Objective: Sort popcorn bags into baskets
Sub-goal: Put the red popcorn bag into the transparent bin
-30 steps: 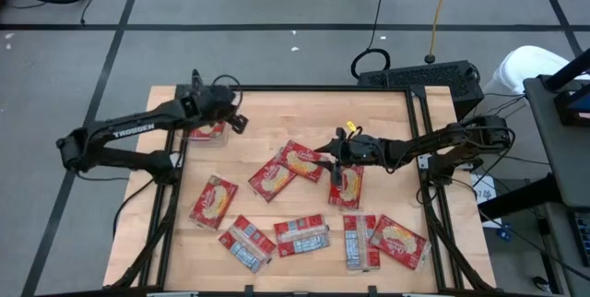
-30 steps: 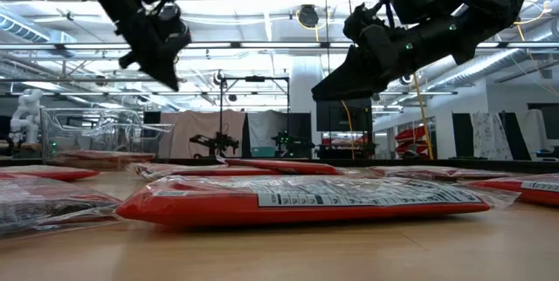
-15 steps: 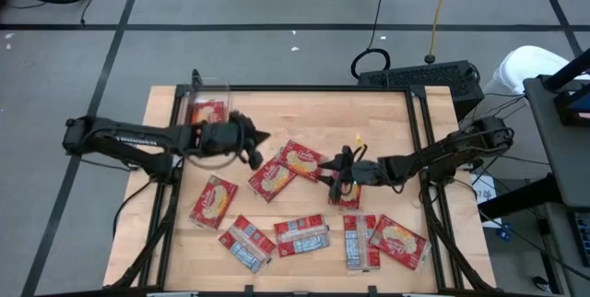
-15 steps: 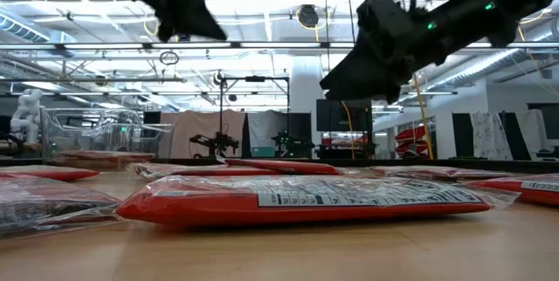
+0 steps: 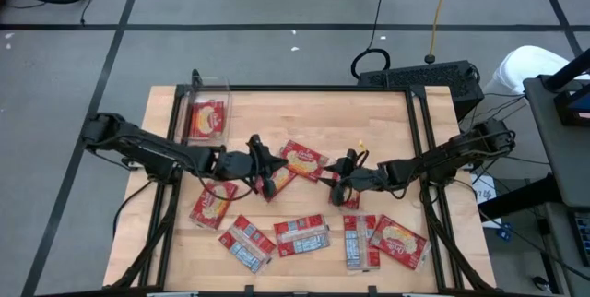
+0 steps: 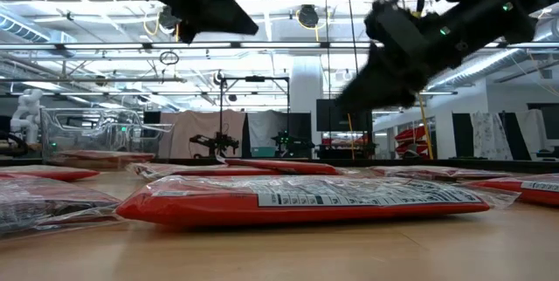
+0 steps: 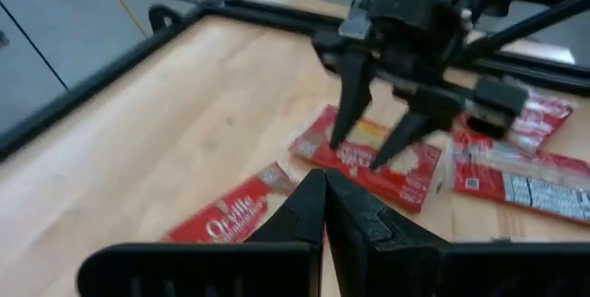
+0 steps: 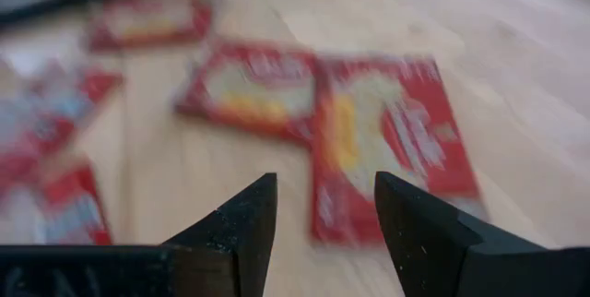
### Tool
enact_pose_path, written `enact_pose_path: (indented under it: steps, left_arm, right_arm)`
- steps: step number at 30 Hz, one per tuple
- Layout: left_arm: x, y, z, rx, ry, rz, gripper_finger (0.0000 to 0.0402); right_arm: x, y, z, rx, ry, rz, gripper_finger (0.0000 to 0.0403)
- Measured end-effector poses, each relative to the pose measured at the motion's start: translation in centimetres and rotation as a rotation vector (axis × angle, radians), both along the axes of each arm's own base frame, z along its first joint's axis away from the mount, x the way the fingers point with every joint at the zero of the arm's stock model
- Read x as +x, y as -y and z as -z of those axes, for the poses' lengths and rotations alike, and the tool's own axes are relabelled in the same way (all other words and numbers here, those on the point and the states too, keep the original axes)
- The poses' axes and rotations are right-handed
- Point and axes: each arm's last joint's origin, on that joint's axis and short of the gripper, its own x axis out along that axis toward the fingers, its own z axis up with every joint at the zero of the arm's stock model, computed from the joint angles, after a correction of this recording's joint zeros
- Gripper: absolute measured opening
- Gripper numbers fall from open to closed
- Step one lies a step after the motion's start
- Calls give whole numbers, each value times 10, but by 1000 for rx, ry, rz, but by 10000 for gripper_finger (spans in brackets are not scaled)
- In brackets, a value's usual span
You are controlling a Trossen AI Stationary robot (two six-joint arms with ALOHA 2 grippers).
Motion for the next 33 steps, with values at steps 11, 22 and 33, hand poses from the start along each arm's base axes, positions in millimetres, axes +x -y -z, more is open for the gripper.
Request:
enact_pose_path:
  steps: [11, 22, 33]
  left_arm:
    - [9, 13, 24, -7, -69, -3, 14]
    - [9, 7, 23, 37, -63, -62, 15]
    - [11, -3, 23, 14, -56, -108, 15]
  right_arm:
    - [-16, 4, 7, -97, -184, -29, 180]
    - [-11, 46, 9, -259, -258, 36, 248]
    - [-6, 87, 9, -125, -201, -50, 248]
